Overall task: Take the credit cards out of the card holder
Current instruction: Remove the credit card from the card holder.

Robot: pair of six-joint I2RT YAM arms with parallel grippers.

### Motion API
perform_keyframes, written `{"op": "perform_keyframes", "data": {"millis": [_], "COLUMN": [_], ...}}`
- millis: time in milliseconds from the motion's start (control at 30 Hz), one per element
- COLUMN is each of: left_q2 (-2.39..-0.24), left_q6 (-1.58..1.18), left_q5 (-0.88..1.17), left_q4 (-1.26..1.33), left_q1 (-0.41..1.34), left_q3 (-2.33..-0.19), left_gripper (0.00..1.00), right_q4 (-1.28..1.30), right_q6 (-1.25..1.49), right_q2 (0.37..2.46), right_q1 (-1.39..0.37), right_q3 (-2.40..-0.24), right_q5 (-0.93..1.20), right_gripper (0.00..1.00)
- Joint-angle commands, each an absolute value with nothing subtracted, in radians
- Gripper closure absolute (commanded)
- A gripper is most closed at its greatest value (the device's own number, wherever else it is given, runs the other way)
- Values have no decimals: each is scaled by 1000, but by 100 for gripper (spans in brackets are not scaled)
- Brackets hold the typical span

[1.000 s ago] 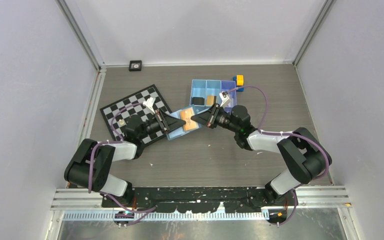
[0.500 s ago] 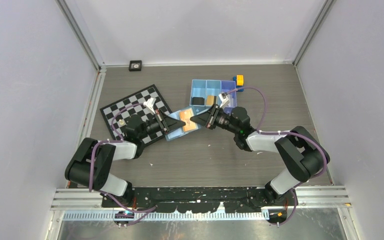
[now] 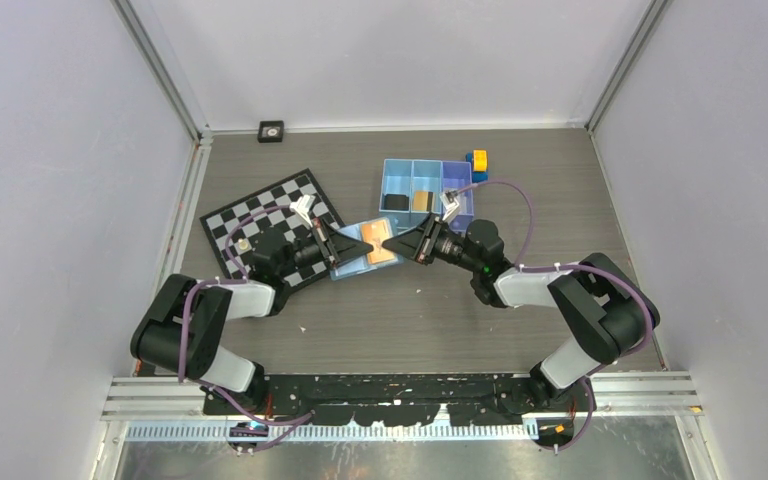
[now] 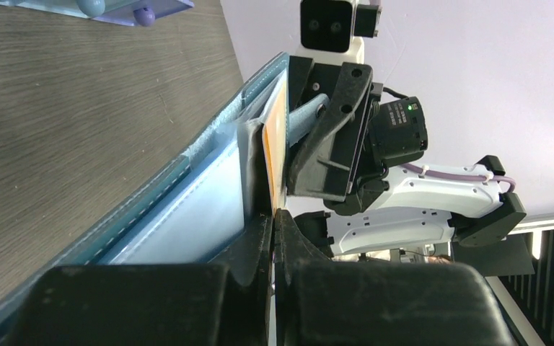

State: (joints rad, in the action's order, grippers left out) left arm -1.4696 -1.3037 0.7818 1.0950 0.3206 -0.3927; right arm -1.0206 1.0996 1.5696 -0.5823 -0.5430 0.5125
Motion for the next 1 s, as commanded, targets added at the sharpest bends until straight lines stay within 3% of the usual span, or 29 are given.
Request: {"op": "perform_keyframes", "data": {"millis": [0,200,800,967], "left_q2": [-1487,-1495,-1465,-1470], "left_q6": [-1292,-1289,-1246,-1249], "left_q5": [740,741,728,731], "left_q4": [1110,1089,996,997], "left_q1": [316,316,316,316], "left_q3": [-437,-442,-450,-453], "left_gripper": [100,100,100,100], "right_q4": [-1102,-1136,-1193,-1212], "right_q6": [1116,1132,1196,1210], "right_q2": [1547,1547,1533,1510], "right_q1": [-601,-599,-519,-493], "right_q3": [-540,-534,-478,-450], "right_q5": [600,607,578,560], "right_gripper": [69,65,99,100]}}
